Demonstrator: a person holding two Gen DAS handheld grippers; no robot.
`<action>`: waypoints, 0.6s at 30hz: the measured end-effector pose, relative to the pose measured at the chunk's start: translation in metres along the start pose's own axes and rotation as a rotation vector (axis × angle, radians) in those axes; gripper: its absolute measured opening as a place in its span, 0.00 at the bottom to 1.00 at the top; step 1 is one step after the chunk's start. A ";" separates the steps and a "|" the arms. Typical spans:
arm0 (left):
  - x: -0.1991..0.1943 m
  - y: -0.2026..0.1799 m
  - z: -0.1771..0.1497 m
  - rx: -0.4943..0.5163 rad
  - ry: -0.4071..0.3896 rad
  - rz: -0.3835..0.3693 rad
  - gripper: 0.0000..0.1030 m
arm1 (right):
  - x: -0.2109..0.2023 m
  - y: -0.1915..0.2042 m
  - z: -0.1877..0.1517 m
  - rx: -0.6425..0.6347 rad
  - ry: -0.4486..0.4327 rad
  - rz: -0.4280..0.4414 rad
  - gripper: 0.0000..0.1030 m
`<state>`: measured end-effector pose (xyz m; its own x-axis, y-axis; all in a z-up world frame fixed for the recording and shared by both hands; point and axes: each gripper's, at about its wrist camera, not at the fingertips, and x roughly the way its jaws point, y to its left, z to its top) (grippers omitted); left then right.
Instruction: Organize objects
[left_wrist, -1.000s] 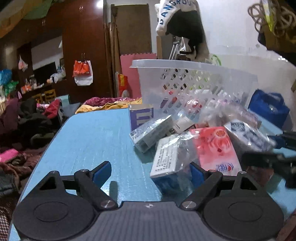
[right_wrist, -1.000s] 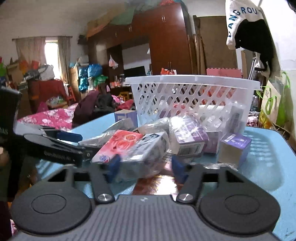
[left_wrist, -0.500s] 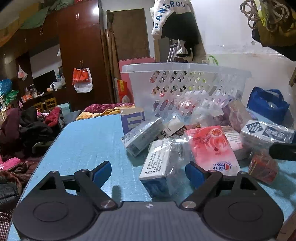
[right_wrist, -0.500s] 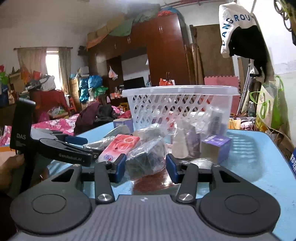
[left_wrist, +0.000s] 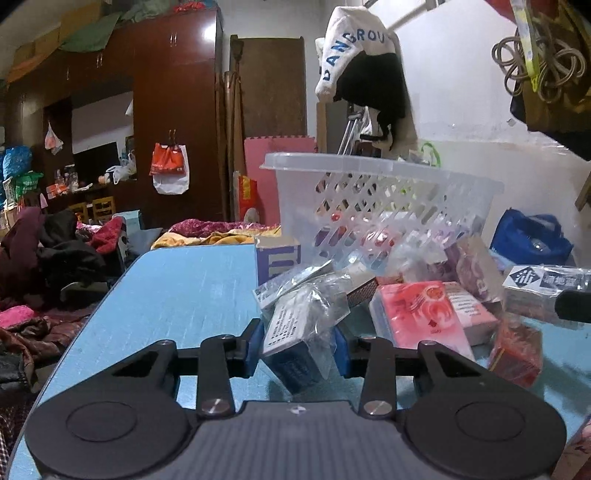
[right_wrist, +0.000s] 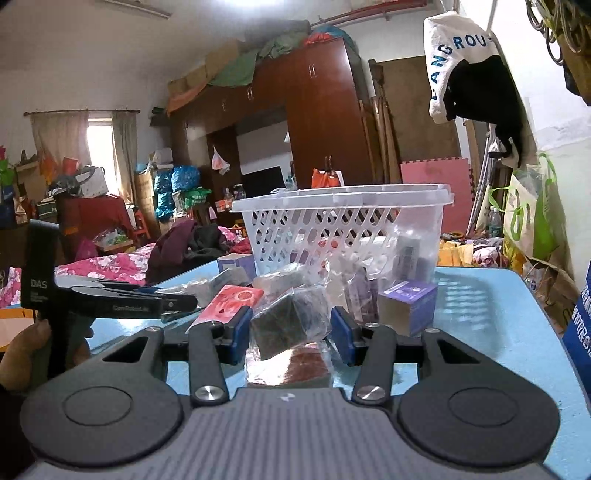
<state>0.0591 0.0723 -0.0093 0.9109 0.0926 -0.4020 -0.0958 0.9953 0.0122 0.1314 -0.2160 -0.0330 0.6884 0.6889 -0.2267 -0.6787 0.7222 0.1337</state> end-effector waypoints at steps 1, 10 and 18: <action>-0.002 0.001 0.001 -0.006 -0.008 -0.007 0.42 | -0.001 0.000 0.001 0.000 -0.006 0.001 0.49; -0.020 -0.002 0.012 -0.027 -0.068 -0.050 0.42 | -0.014 -0.001 0.012 -0.013 -0.063 -0.009 0.49; -0.021 0.002 0.060 -0.097 -0.151 -0.113 0.42 | -0.016 -0.004 0.051 -0.058 -0.133 -0.038 0.49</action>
<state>0.0642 0.0745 0.0541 0.9672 -0.0092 -0.2540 -0.0212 0.9929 -0.1166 0.1365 -0.2267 0.0198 0.7392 0.6659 -0.1006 -0.6624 0.7459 0.0702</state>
